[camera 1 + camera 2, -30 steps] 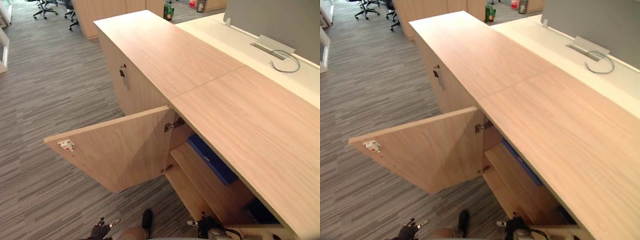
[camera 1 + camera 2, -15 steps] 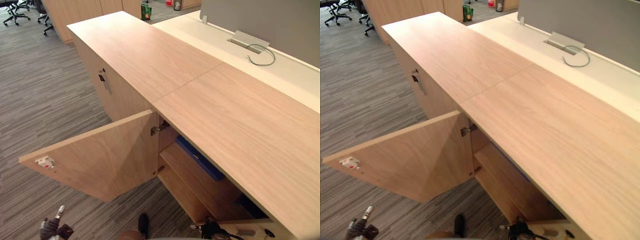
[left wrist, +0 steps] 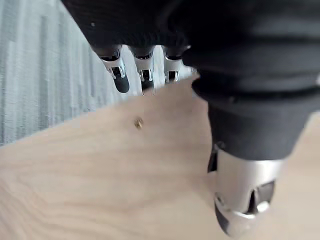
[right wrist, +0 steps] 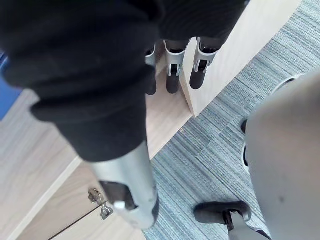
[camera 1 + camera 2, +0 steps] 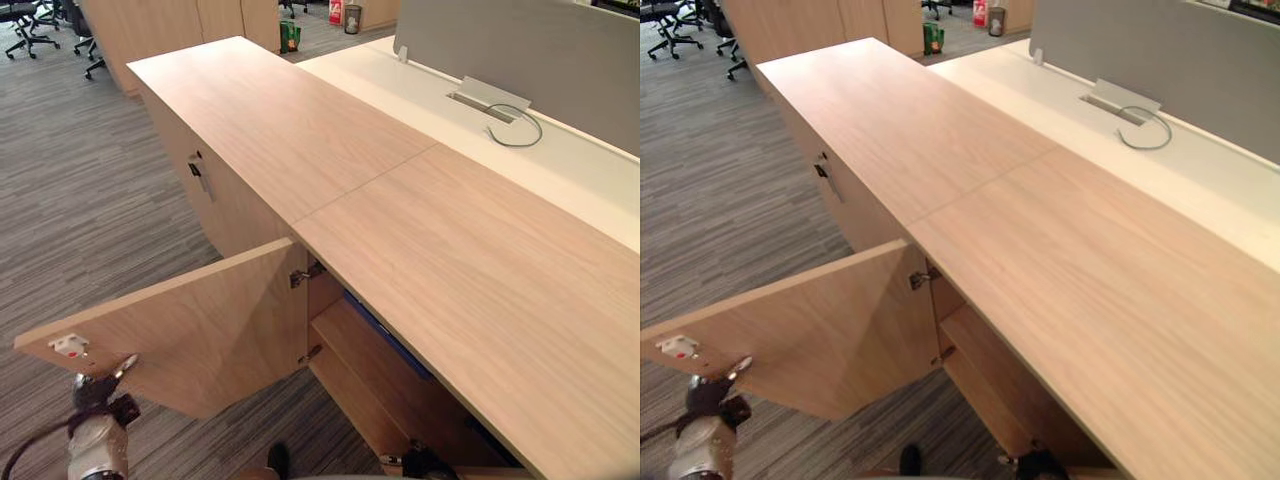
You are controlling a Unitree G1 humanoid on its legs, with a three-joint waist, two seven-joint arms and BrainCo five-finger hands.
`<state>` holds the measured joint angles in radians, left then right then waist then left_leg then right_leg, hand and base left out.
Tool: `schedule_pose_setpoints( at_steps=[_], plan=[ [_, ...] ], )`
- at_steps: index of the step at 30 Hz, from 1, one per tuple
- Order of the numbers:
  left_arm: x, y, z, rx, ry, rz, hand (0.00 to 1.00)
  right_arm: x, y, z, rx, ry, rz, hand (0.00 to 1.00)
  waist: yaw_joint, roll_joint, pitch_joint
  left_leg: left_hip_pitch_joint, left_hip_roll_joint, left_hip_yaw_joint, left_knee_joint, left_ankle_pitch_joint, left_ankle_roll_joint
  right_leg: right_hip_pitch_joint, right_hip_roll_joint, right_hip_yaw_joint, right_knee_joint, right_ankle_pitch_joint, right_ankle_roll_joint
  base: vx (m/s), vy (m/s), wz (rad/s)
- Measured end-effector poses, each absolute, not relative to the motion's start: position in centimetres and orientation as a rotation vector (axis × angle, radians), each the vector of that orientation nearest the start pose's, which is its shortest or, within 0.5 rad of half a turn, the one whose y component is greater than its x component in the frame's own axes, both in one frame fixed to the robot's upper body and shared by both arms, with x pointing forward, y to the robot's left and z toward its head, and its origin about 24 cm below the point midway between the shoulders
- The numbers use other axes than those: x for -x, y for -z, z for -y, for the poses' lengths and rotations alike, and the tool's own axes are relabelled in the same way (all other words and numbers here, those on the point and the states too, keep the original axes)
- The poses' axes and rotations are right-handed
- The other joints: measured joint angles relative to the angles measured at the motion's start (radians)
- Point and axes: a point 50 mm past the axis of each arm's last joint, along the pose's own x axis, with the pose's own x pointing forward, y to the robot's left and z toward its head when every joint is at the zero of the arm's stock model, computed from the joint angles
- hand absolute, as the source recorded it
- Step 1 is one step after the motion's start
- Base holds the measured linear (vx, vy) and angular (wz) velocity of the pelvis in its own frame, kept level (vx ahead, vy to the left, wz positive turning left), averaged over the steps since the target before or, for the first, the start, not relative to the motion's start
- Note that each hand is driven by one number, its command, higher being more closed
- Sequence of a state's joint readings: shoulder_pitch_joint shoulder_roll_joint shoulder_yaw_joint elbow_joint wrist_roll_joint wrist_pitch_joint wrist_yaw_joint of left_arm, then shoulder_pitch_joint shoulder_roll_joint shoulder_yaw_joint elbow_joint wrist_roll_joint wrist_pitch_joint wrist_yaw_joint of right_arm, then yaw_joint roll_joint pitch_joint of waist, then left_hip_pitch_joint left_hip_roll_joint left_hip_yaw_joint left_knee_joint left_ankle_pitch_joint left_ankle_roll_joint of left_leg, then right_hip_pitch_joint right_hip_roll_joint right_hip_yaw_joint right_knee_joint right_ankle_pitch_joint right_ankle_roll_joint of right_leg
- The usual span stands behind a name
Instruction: Walk over to the cabinet, pick up the folder, carry it to the office cabinet, place the folder inside the office cabinet, then close the office cabinet door
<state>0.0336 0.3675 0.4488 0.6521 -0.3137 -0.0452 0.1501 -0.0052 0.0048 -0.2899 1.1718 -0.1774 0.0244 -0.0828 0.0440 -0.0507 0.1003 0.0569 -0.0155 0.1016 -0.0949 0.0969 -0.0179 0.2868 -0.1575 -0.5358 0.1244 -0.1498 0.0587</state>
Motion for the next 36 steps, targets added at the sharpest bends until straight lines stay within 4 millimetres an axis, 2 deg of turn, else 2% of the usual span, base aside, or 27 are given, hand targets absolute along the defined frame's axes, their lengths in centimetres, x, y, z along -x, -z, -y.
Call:
schedule_pose_setpoints(
  at_steps=[7,13,17,18,19,20,21,22,23,24,25,26,27,28,29,30,31,32,34,36],
  plan=[
    [-14.6,5.3,-33.3,-0.072,-0.650,-0.501,0.00,-9.5,16.9,18.0,0.042,0.214,-1.204,0.00,0.013,0.024,-0.018,-0.009,0.010,-0.005,0.000,0.012,-0.005,-0.021,-0.001,-0.005,0.041,0.002,-0.003,0.01,0.000,0.06],
    [-15.9,5.3,-30.0,-0.091,-0.496,-0.454,0.00,-10.5,16.5,19.1,0.107,0.193,-1.172,0.00,0.018,0.075,-0.004,-0.135,0.011,-0.055,-0.001,0.054,-0.004,-0.119,0.009,-0.014,0.035,0.001,-0.002,-0.08,0.013,0.21],
    [-17.1,4.4,-28.5,-0.110,-0.409,-0.397,0.00,-11.4,16.2,19.1,0.113,0.190,-1.148,0.00,0.025,0.073,0.017,-0.224,0.000,-0.044,0.007,0.068,0.004,-0.176,0.005,-0.028,0.005,-0.032,0.018,-0.19,0.019,0.25],
    [-18.1,4.0,-27.5,-0.108,-0.364,-0.368,0.00,-11.6,16.1,19.6,0.121,0.198,-1.141,0.00,0.018,0.086,0.026,-0.276,0.005,-0.020,0.036,0.042,0.021,-0.201,0.005,-0.071,0.003,-0.027,0.020,-0.15,0.033,0.78],
    [-18.7,3.7,-26.7,-0.113,-0.323,-0.346,0.00,-11.5,16.1,19.8,0.119,0.211,-1.146,0.00,0.014,0.069,0.039,-0.309,0.002,0.011,0.066,-0.009,0.022,-0.212,-0.012,-0.106,-0.004,-0.014,0.019,-0.17,0.074,0.96],
    [-19.1,3.6,-25.9,-0.119,-0.284,-0.333,0.00,-11.4,16.2,19.9,0.112,0.226,-1.150,0.00,0.012,0.052,0.051,-0.343,-0.002,0.051,0.168,-0.023,0.050,-0.215,-0.043,-0.130,0.005,-0.007,0.027,-0.09,0.111,0.69],
    [-18.6,4.1,-25.1,-0.123,-0.232,-0.355,0.00,-11.3,16.2,20.1,0.106,0.241,-1.154,0.00,0.012,0.036,0.057,-0.350,0.008,0.070,0.347,-0.045,0.065,-0.214,-0.085,-0.131,0.029,-0.006,0.030,-0.02,0.175,0.33],
    [-17.8,4.7,-24.1,-0.123,-0.187,-0.386,0.00,-11.1,16.1,20.8,0.113,0.266,-1.156,0.00,0.004,0.050,0.052,-0.321,0.048,0.063,0.425,-0.133,0.013,-0.212,-0.090,-0.122,0.041,-0.005,0.032,0.05,0.171,0.01],
    [-17.5,4.9,-23.6,-0.117,-0.165,-0.390,0.00,-11.2,16.0,21.1,0.117,0.276,-1.149,0.00,0.004,0.068,0.052,-0.308,0.061,0.042,0.413,-0.162,-0.006,-0.215,-0.083,-0.115,0.047,-0.005,0.033,0.06,0.214,-0.16],
    [-17.9,4.8,-22.8,-0.127,-0.117,-0.383,0.00,-12.0,15.8,21.2,0.104,0.291,-1.128,0.00,0.002,0.077,0.059,-0.296,0.053,0.046,0.381,-0.167,0.013,-0.228,-0.080,-0.103,0.052,0.000,0.032,0.00,0.178,-0.16],
    [-18.1,4.9,-22.2,-0.130,-0.087,-0.386,0.00,-12.4,15.7,20.8,0.077,0.298,-1.117,0.00,0.001,0.075,0.059,-0.296,0.047,0.046,0.348,-0.142,0.017,-0.244,-0.074,-0.094,0.032,0.018,0.005,-0.05,0.179,-0.09],
    [-18.1,4.9,-21.9,-0.137,-0.071,-0.388,0.00,-12.4,15.7,20.7,0.075,0.295,-1.116,0.00,-0.001,0.072,0.057,-0.295,0.039,0.041,0.328,-0.128,0.014,-0.248,-0.071,-0.088,0.017,0.025,-0.003,-0.07,0.090,0.15],
    [-18.5,4.9,-21.3,-0.155,-0.033,-0.384,0.00,-12.4,15.7,20.7,0.073,0.296,-1.117,0.00,-0.013,0.072,0.055,-0.293,0.021,0.015,0.284,-0.094,0.002,-0.251,-0.071,-0.086,-0.007,0.045,-0.003,-0.09,0.104,0.34],
    [-19.0,4.6,-20.7,-0.171,-0.002,-0.367,0.00,-12.4,15.8,20.7,0.068,0.298,-1.118,0.00,-0.024,0.067,0.054,-0.298,0.002,-0.024,0.264,-0.075,-0.023,-0.264,-0.091,-0.085,-0.014,0.074,0.020,-0.08,0.080,0.25],
    [-19.2,4.4,-20.4,-0.170,0.004,-0.356,0.00,-12.5,15.7,20.7,0.062,0.302,-1.116,0.00,-0.022,0.068,0.057,-0.316,0.003,-0.056,0.309,-0.100,-0.012,-0.273,-0.098,-0.081,-0.008,0.083,0.035,-0.07,0.110,-0.40],
    [-18.7,4.6,-20.1,-0.164,-0.001,-0.365,0.00,-12.7,15.7,20.7,0.056,0.307,-1.106,0.00,-0.022,0.076,0.058,-0.358,0.018,-0.122,0.473,-0.193,0.003,-0.291,-0.100,-0.034,0.016,0.091,0.046,-0.03,0.053,-0.83],
    [-18.4,4.9,-20.0,-0.169,-0.002,-0.376,0.00,-12.5,15.7,20.7,0.056,0.309,-1.109,0.00,-0.024,0.083,0.056,-0.361,0.033,-0.142,0.526,-0.225,-0.014,-0.294,-0.099,-0.009,0.031,0.093,0.049,0.02,0.115,-1.18],
    [-17.6,5.2,-19.7,-0.175,0.007,-0.396,0.00,-11.7,15.8,21.2,0.062,0.324,-1.124,0.00,-0.027,0.104,0.043,-0.346,0.043,-0.198,0.520,-0.262,-0.041,-0.308,-0.087,0.034,0.039,0.105,0.051,-0.03,0.164,-0.78],
    [-18.3,4.8,-18.9,-0.201,0.047,-0.369,0.00,-11.3,15.9,21.7,0.025,0.369,-1.127,0.00,-0.039,0.097,0.038,-0.338,0.022,-0.188,0.475,-0.230,-0.018,-0.347,-0.097,0.056,0.033,0.136,0.021,-0.11,0.181,-0.40],
    [-18.6,4.7,-18.4,-0.213,0.077,-0.361,0.00,-11.1,15.9,21.8,0.007,0.386,-1.129,0.00,-0.041,0.090,0.036,-0.333,0.012,-0.157,0.455,-0.220,-0.017,-0.366,-0.117,0.080,0.033,0.152,0.020,-0.20,0.131,-0.35]
  ],
)
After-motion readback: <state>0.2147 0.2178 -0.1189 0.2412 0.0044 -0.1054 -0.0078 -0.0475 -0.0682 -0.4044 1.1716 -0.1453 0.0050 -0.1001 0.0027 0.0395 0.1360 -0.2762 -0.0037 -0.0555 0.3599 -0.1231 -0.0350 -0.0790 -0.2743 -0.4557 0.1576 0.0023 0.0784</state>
